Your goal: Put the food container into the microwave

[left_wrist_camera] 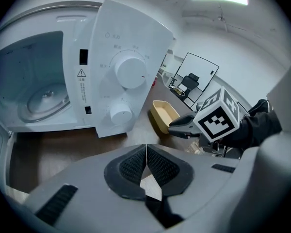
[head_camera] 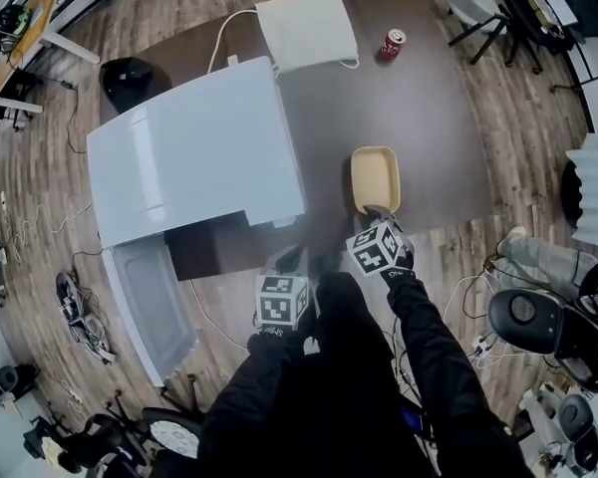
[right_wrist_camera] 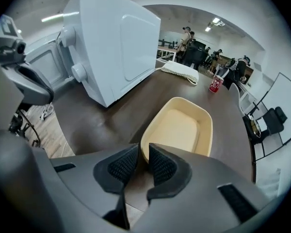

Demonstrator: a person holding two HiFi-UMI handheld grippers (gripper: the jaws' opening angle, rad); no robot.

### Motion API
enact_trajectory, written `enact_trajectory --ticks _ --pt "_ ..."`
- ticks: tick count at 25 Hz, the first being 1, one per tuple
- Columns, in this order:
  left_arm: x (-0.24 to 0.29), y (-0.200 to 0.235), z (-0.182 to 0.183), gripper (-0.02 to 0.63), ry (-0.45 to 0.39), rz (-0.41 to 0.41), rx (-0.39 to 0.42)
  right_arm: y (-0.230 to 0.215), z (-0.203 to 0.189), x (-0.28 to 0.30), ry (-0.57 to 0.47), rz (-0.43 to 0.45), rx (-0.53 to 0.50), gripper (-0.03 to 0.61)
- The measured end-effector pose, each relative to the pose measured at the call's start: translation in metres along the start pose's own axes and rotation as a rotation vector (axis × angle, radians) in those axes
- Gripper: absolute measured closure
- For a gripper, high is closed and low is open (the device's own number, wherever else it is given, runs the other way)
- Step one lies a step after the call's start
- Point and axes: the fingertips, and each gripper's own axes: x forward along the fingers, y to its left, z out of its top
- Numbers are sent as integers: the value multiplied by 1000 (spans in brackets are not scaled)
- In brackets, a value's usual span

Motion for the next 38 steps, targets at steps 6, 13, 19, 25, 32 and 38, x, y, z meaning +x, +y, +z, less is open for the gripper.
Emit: enact_trajectory --ticks 6,13,19,25,32,38 --pt "-9 11 -3 580 -15 45 -43 4 -1 -2 21 -23 -134 542" --pt "-26 14 -3 580 -63 100 -89 11 1 -26 -13 -21 -190 545" --pt "-48 16 -15 580 -92 123 -111 42 11 -62 -77 -22 -232 545" --pt "-72 21 -34 580 -126 124 -118 91 8 -94 -97 -5 -260 545" --pt "-121 45 -96 580 -144 162 -170 193 -8 -119 -86 63 -359 545" --pt "-165 84 -134 580 -177 216 -218 278 2 -122 -118 134 -451 545"
